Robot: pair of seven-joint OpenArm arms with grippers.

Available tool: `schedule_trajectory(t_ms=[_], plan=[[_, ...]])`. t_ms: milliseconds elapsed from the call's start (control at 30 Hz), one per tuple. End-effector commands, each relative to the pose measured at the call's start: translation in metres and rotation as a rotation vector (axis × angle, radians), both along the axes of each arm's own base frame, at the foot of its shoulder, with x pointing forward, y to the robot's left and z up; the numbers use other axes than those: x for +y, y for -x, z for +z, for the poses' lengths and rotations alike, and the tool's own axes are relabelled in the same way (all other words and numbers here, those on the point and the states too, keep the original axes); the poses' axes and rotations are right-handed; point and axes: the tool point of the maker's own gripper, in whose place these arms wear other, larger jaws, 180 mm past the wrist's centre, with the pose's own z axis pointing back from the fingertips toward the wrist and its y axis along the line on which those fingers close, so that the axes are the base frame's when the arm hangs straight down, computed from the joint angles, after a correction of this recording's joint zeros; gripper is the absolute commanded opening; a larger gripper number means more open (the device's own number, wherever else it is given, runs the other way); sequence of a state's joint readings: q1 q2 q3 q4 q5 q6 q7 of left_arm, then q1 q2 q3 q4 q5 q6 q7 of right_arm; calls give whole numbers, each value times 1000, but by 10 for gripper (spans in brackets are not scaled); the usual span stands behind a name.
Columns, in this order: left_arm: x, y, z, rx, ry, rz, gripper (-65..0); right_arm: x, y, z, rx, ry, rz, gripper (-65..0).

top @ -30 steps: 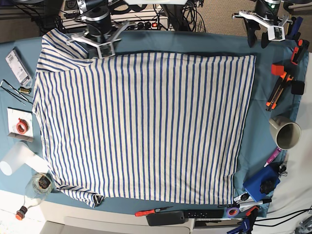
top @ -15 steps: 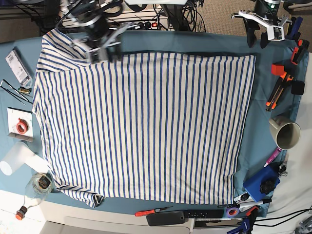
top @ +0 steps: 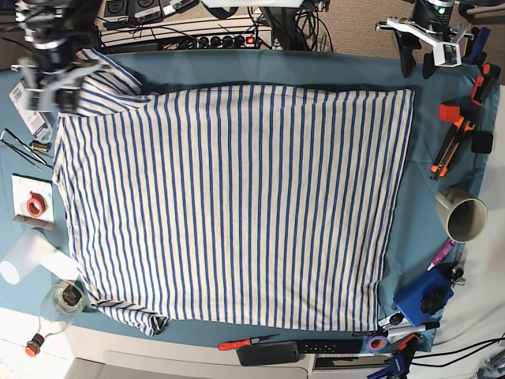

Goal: Fold the T-shirt properly
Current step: 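Move right gripper to the sleeve corner and left gripper to the opposite corner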

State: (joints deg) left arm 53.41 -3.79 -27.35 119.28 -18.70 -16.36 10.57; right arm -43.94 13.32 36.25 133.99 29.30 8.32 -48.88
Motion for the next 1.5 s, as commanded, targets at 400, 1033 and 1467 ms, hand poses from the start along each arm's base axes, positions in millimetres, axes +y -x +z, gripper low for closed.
schedule_trajectory(t_ms=[400, 1033, 1467], plan=[[-1, -8, 4, -8, 0, -10, -404, -91, 21, -59, 5, -340, -183, -515], [-1, -8, 4, -7, 0, -10, -404, -71, 21, -68, 47, -410, -36, -458], [-2, -10, 4, -8, 1, -11, -404, -61, 36, -87, 86, -427, -77, -457]])
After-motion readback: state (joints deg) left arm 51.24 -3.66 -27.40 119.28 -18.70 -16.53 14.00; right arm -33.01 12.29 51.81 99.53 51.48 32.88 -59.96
